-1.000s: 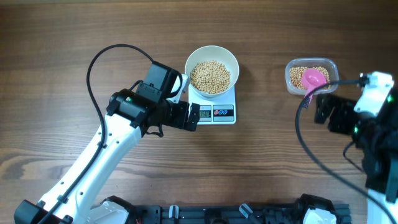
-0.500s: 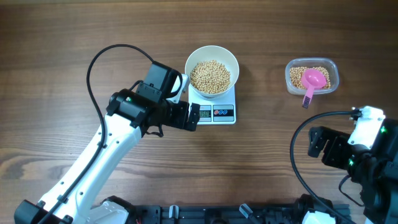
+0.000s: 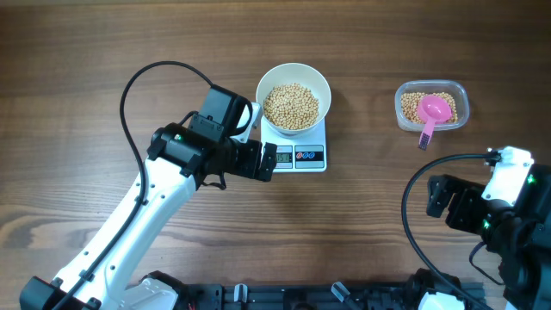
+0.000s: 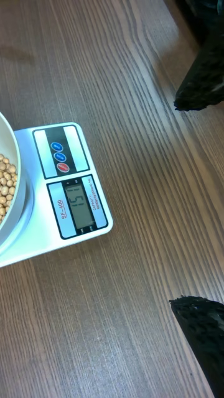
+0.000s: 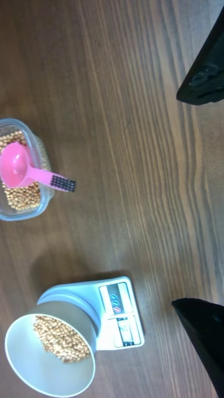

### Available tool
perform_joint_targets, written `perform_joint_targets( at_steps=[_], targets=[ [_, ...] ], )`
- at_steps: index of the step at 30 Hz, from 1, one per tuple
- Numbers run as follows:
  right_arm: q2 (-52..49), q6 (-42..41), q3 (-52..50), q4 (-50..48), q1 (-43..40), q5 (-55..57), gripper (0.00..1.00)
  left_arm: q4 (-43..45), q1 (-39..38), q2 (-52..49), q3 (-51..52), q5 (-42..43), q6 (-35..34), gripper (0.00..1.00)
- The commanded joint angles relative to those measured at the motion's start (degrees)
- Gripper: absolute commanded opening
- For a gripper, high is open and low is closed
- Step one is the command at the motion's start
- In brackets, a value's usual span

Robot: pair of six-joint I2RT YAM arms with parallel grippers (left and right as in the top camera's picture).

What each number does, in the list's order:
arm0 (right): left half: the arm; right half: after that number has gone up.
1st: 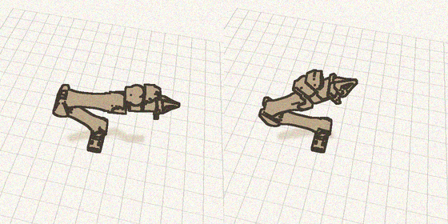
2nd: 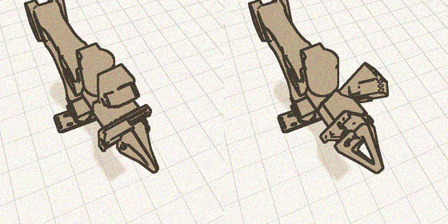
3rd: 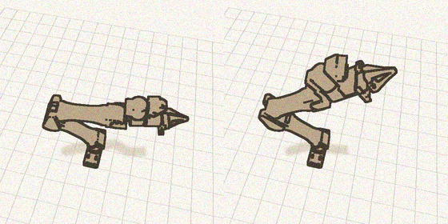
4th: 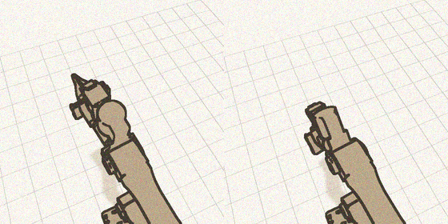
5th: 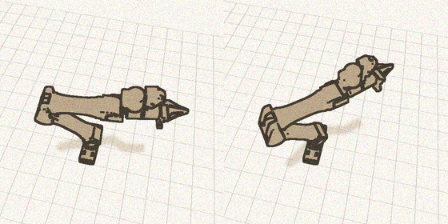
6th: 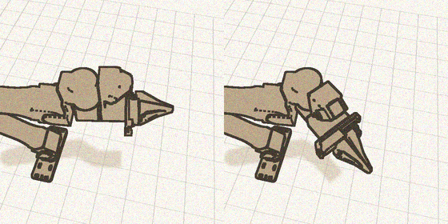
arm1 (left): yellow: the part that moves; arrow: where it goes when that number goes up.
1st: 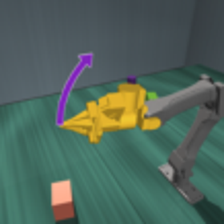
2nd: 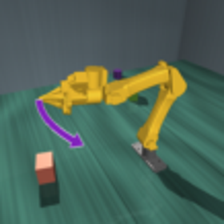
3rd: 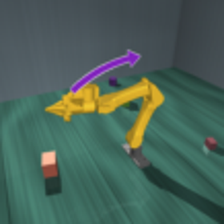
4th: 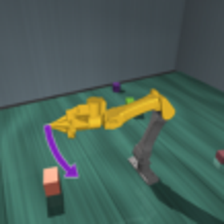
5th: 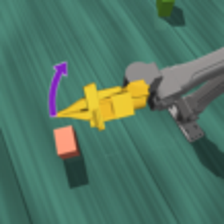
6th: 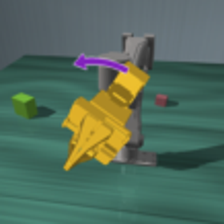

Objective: Scoop item into bowl and weigh 150g on scale
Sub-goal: 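Open the right gripper and pull it back from the scoop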

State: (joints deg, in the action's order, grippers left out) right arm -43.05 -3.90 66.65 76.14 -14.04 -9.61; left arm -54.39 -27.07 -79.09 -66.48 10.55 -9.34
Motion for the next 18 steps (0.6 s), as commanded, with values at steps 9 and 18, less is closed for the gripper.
perform_joint_targets(
  at_steps=[9, 18],
  targets=[
    [4.4, 5.5, -2.8, -15.9, 1.0, 1.2, 1.0, 0.0, -0.2, -0.2, 0.2, 0.7, -0.1, 1.0],
    [18.1, 8.4, -28.4, -44.8, 6.9, 1.2, 1.0, 0.0, -0.2, -0.2, 0.2, 0.7, -0.1, 1.0]
  ],
)
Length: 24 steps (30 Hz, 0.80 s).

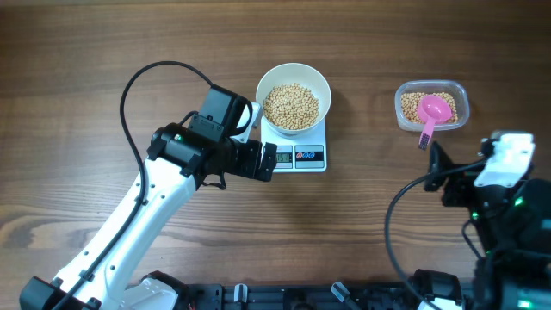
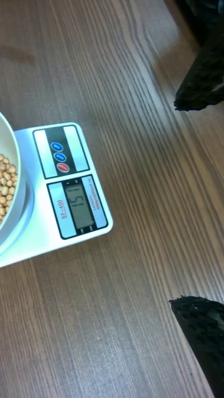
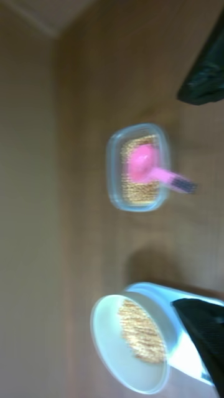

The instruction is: Scoop item into bowl and weigh 150g on scale

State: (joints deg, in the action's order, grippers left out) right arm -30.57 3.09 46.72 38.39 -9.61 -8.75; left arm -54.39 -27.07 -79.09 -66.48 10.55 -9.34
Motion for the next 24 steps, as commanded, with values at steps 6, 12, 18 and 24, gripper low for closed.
perform_joint_targets(
  at_steps=[6, 12, 18, 24],
  targets=[
    [17.7, 1.5, -25.1, -23.4, 5.9, 1.7, 1.0, 0.0, -0.2, -0.2, 0.2, 0.7, -0.1, 1.0],
    [25.2, 3.2, -31.3, -27.4, 6.7, 1.4, 0.99, 0.0, -0.2, -0.2, 0.2, 0.7, -0.1, 1.0],
    [30.0, 4.3, -37.0, -31.9, 6.8, 1.2, 1.0, 0.0, -0.2, -0.2, 0.2, 0.7, -0.1, 1.0],
    [30.4, 3.4, -41.6, -37.3, 7.6, 0.7, 1.0, 0.0, -0.2, -0.2, 0.2, 0.7, -0.1, 1.0]
  ],
)
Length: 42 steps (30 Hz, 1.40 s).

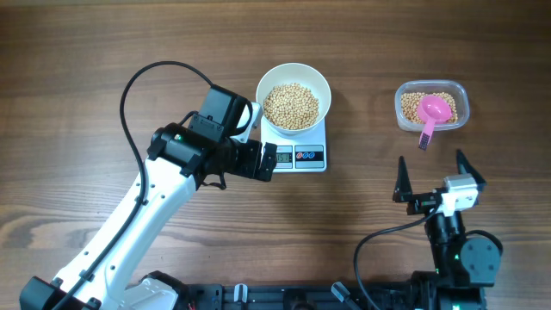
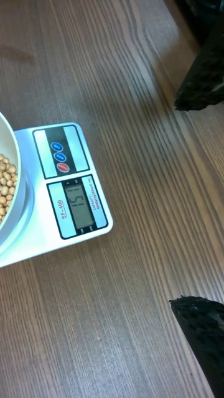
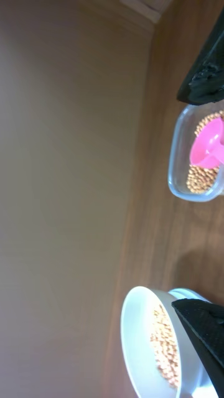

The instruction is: Scoop item into bowl and weigh 150g on scale

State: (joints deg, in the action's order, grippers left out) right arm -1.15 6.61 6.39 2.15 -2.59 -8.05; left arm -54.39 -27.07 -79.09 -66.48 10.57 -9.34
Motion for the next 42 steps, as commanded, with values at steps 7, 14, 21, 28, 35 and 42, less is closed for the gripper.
perform_joint_targets(
  at_steps=[7, 14, 21, 28, 35, 42],
  targets=[
    [1.0, -0.7, -1.6, -1.1, 0.5, 0.1, 1.0, 0.0, -0.2, -0.2, 0.2, 0.7, -0.1, 1.0],
    [1.0, -2.4, -6.1, -8.4, 0.5, 0.0, 1.0, 0.0, -0.2, -0.2, 0.2, 0.7, -0.1, 1.0],
    [1.0, -4.2, -6.1, -7.6, 0.5, -0.3, 1.0, 0.0, -0.2, -0.2, 0.2, 0.7, -0.1, 1.0],
    [0.8, -4.2, -6.1, -2.9, 0.5, -1.5, 1.0, 0.0, -0.2, -0.2, 0.2, 0.7, -0.1, 1.0],
    [0.5, -4.2, -6.1, -2.9, 0.5, -1.5, 1.0, 0.0, -0.2, -0.2, 0.2, 0.7, -0.1, 1.0],
    [0.5, -4.2, -6.1, -2.9, 0.5, -1.5, 1.0, 0.0, -0.2, -0.2, 0.2, 0.7, -0.2, 1.0]
  ],
)
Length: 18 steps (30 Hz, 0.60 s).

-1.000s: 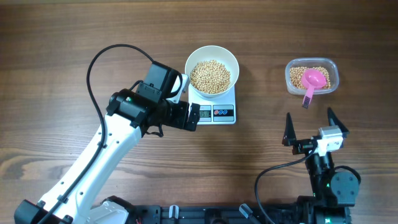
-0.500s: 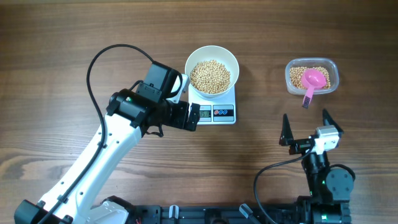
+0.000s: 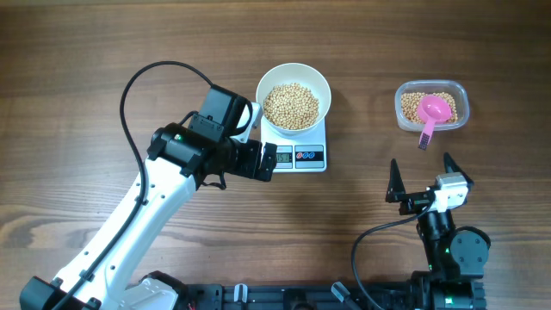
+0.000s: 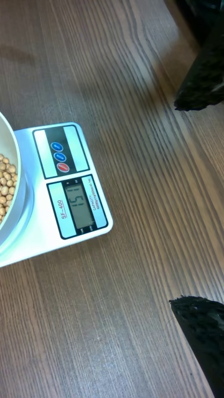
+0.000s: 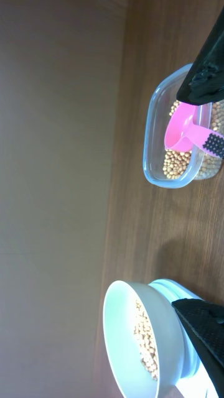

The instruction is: Scoop item into bowl and weigh 150g on scale

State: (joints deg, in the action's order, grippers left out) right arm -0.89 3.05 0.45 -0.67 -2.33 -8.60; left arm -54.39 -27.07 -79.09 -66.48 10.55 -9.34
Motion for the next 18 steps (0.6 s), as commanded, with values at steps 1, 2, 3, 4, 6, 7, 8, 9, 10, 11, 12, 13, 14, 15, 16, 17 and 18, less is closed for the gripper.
perform_joint_targets(
  at_steps=[1, 2, 3, 4, 6, 7, 8, 9, 10, 11, 12, 13, 14, 15, 16, 17, 18],
  targets=[
    [0.2, -0.6, -0.2, -0.1, 0.2, -0.9, 1.0, 0.0, -0.2, -0.2, 0.2, 0.7, -0.1, 1.0],
    [0.2, -0.6, -0.2, -0.1, 0.2, -0.9, 1.0, 0.0, -0.2, -0.2, 0.2, 0.7, -0.1, 1.0],
    [0.2, -0.7, -0.2, -0.2, 0.2, -1.0, 1.0, 0.0, -0.2, -0.2, 0.2, 0.7, -0.1, 1.0],
    [0.2, -0.7, -0.2, -0.1, 0.2, -1.2, 1.0, 0.0, -0.2, -0.2, 0.2, 0.7, -0.1, 1.0],
    [0.2, -0.7, -0.2, -0.1, 0.2, -1.2, 1.0, 0.0, -0.2, -0.2, 0.2, 0.7, -0.1, 1.0],
    [0.2, -0.7, -0.2, -0.1, 0.2, -1.2, 1.0, 0.0, -0.2, -0.2, 0.2, 0.7, -0.1, 1.0],
    [0.2, -0.7, -0.2, -0.2, 0.2, -1.8, 1.0, 0.0, -0.2, -0.2, 0.2, 0.7, -0.1, 1.0],
    [0.2, -0.7, -0.2, -0.2, 0.2, -2.5, 1.0, 0.0, -0.2, -0.2, 0.2, 0.7, -0.1, 1.0],
    [0.2, -0.7, -0.2, -0.3, 0.2, -3.2, 1.0, 0.0, -0.2, -0.2, 0.2, 0.7, -0.1, 1.0],
    [0.2, -0.7, -0.2, -0.3, 0.2, -3.2, 1.0, 0.0, -0.2, -0.2, 0.2, 0.7, -0.1, 1.0],
    [0.2, -0.7, -0.2, -0.3, 0.2, -3.2, 1.0, 0.0, -0.2, -0.2, 0.2, 0.7, -0.1, 1.0],
    [0.2, -0.7, -0.2, -0.3, 0.2, -3.2, 1.0, 0.0, -0.2, -0.2, 0.2, 0.7, -0.1, 1.0],
    [0.2, -0.7, -0.2, -0.3, 0.2, -3.1, 1.0, 0.0, -0.2, -0.2, 0.2, 0.7, -0.2, 1.0],
    [0.2, -0.7, -0.2, -0.3, 0.2, -3.1, 1.0, 0.0, -0.2, -0.2, 0.2, 0.7, -0.1, 1.0],
    [0.2, -0.7, -0.2, -0.3, 0.2, -3.1, 1.0, 0.0, -0.2, -0.2, 0.2, 0.7, -0.1, 1.0],
    [0.2, -0.6, -0.2, -0.4, 0.2, -3.1, 1.0, 0.0, -0.2, -0.2, 0.2, 0.7, -0.1, 1.0],
    [0.2, -0.5, -0.2, -0.6, 0.2, -3.1, 1.0, 0.0, -0.2, -0.2, 0.2, 0.7, -0.1, 1.0]
  ],
)
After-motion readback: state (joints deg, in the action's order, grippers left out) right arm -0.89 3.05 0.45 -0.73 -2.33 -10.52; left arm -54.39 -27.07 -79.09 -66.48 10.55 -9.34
